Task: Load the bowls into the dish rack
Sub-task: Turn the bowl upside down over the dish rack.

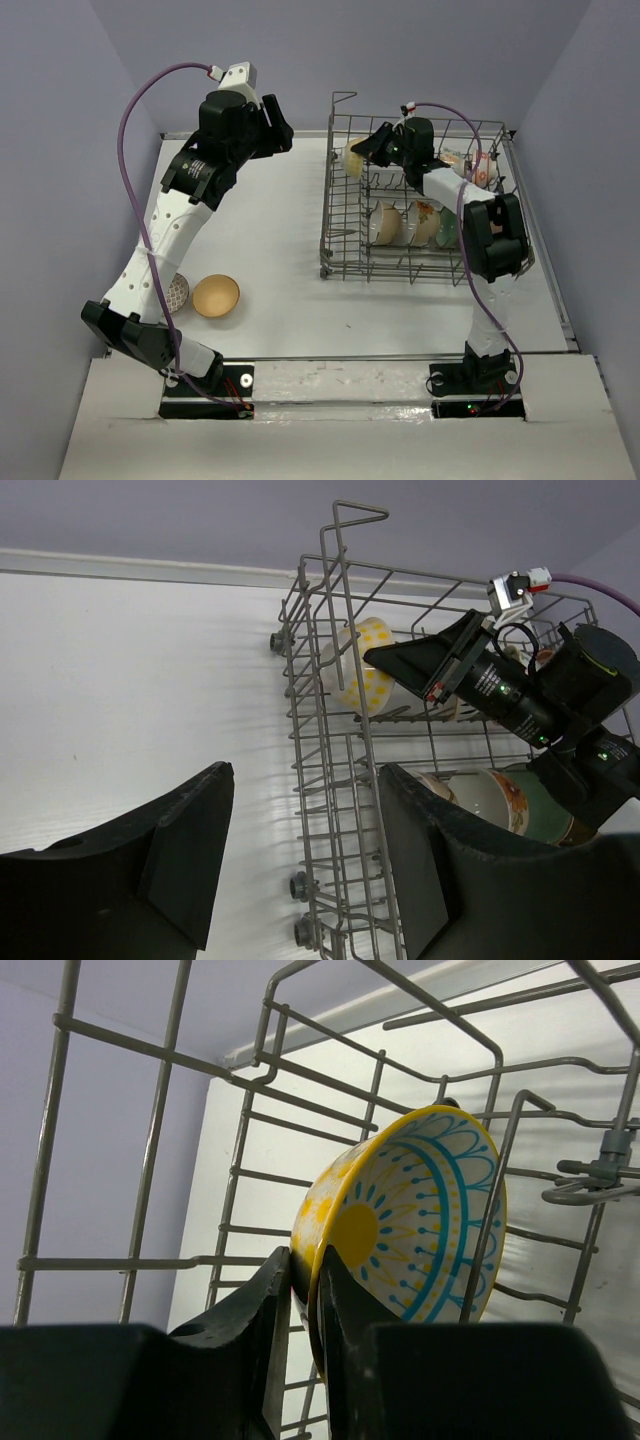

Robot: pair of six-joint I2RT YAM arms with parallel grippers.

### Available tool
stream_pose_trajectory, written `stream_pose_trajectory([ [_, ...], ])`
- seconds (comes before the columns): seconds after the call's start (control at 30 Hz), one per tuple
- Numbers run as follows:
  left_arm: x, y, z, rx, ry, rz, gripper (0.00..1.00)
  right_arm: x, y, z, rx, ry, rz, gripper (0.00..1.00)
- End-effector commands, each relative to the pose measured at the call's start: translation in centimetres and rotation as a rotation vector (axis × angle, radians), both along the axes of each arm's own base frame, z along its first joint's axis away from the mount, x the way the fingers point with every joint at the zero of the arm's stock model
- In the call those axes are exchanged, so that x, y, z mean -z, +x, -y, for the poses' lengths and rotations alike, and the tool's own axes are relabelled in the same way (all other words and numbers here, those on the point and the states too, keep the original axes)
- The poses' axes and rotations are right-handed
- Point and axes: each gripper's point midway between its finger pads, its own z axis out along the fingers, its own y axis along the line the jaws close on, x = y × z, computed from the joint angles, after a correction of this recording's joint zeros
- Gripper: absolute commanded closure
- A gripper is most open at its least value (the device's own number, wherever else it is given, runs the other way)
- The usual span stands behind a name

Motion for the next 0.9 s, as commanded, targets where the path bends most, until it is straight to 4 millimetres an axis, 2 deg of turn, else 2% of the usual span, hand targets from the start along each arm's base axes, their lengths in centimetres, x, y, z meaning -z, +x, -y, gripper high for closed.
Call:
stream_pose_trajectory([
  [0.0,-2.6,-0.5,-0.2,0.002,-0.042,0.07,0.31,-0.3,2.0,5.9,0.197,-0.151,0.014,0.8],
  [0.2,-2.4,-0.5,-0.1,0.004,-0.046,0.066,0.31,0.2,1.7,6.6,0.224,-0.183,0.003,0.74],
  [0.67,-2.5,-0.6,0.0,0.011,-0.054,0.066,0.31,1.4,1.3,7.4,0.237,-0.243,-0.025,0.73],
  [0.87,-2.4,-0.6,0.0,0.011,-0.053,0.064,0.31,2.0,1.2,8.8,0.274,-0.287,-0.036,0.69],
])
